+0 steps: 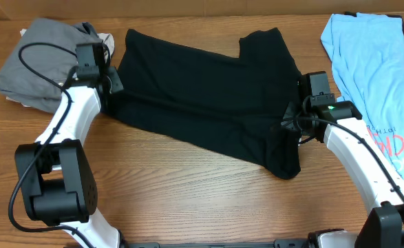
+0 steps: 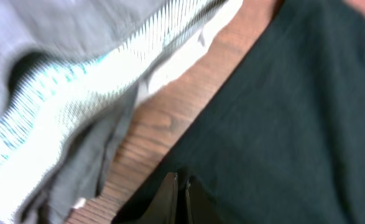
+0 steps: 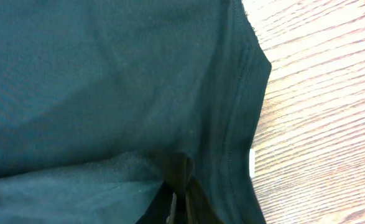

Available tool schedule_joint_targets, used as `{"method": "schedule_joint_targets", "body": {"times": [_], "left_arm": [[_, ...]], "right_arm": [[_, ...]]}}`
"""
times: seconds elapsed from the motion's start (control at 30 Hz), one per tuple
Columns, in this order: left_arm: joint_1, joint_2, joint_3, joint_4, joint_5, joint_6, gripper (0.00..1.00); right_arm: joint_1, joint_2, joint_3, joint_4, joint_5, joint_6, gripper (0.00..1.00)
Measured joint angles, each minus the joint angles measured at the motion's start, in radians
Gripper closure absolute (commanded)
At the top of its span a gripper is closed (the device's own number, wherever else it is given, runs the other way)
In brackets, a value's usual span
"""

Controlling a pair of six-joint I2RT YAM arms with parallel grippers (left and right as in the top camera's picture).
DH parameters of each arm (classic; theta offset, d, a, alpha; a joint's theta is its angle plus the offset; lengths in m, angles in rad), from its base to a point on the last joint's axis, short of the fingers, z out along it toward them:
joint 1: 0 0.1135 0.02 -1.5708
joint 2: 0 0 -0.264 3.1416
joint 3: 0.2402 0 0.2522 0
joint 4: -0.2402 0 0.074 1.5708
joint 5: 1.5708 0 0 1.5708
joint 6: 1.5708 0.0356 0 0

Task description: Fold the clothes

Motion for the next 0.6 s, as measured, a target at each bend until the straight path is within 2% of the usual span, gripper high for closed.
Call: {"method": "schedule_joint_targets", "body": {"times": [0.2, 0.37, 0.6], "left_arm": [[0.0, 0.0, 0.046, -0.001, -0.02, 0.002, 0.96], [0.0, 0.0, 0.046, 0.002, -0.026, 0.004, 0.89], [0.0, 0.0, 0.046, 0.003, -0.033, 0.005, 0.89]], "right_arm": [[0.0, 0.0, 0.0, 0.0, 0.0, 0.0, 0.96], [0.0, 0.0, 0.0, 0.0, 0.0, 0.0, 0.96], [0.0, 0.0, 0.0, 0.013, 0.004, 0.0, 0.96]]}}
